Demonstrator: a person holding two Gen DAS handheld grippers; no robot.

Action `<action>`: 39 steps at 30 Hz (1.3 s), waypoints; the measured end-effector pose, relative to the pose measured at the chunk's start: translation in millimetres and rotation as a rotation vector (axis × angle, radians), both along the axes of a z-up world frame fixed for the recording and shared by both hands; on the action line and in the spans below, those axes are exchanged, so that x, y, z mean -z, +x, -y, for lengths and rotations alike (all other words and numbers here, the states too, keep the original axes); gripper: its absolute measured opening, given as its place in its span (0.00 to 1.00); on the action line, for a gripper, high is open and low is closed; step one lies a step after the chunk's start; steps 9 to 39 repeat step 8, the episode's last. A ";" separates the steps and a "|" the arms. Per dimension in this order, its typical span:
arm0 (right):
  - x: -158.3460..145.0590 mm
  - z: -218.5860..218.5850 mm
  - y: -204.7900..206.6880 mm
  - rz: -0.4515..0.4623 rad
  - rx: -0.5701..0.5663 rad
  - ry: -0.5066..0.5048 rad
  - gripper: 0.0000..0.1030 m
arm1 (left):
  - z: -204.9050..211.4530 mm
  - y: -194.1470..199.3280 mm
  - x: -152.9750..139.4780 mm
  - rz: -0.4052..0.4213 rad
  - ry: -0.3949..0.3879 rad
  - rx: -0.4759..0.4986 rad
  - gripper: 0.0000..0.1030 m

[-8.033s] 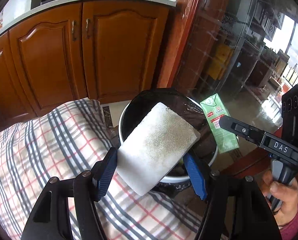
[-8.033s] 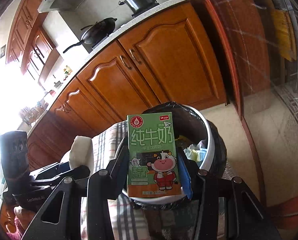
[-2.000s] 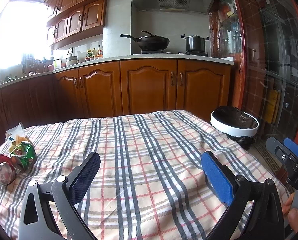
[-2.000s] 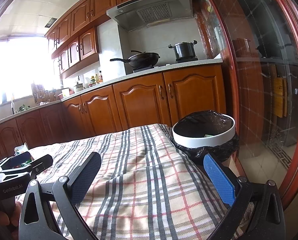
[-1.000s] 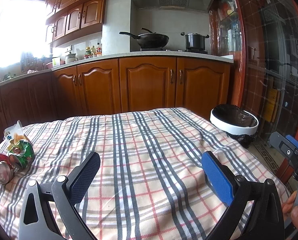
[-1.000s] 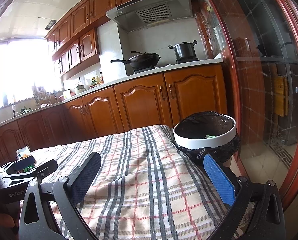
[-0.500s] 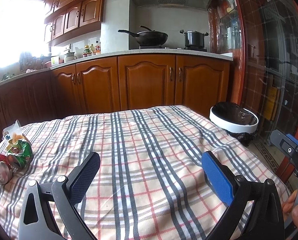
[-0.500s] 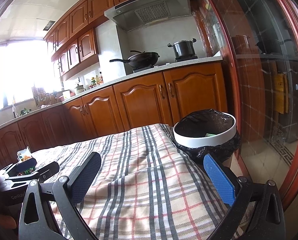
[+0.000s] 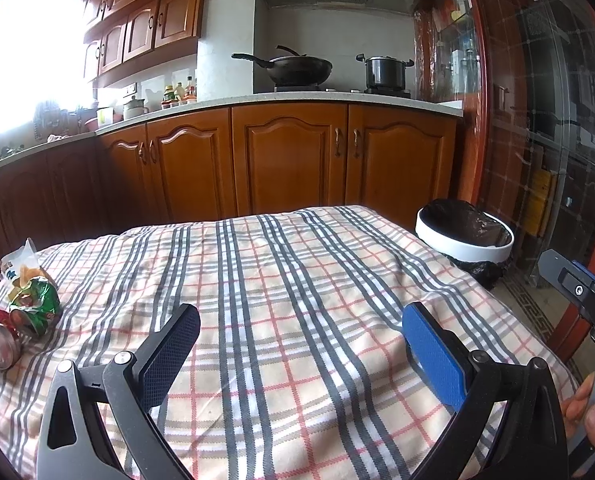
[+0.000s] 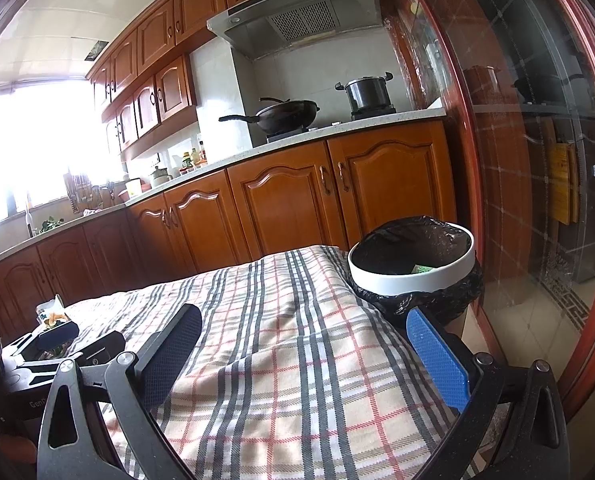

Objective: Collect trash

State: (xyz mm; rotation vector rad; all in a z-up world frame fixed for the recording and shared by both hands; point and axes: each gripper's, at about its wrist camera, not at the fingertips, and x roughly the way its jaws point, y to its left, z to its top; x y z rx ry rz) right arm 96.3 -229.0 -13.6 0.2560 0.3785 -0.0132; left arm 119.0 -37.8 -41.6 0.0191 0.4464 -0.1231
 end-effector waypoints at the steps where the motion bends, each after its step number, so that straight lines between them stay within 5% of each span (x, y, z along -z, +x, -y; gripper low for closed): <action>1: -0.7 -1.3 -0.1 -0.001 -0.001 -0.001 1.00 | -0.2 0.3 -0.6 -0.001 -0.002 0.001 0.99; 39: -5.3 1.0 10.6 -0.029 -0.002 0.000 1.00 | -5.2 7.1 -3.6 -0.022 -0.023 0.000 0.99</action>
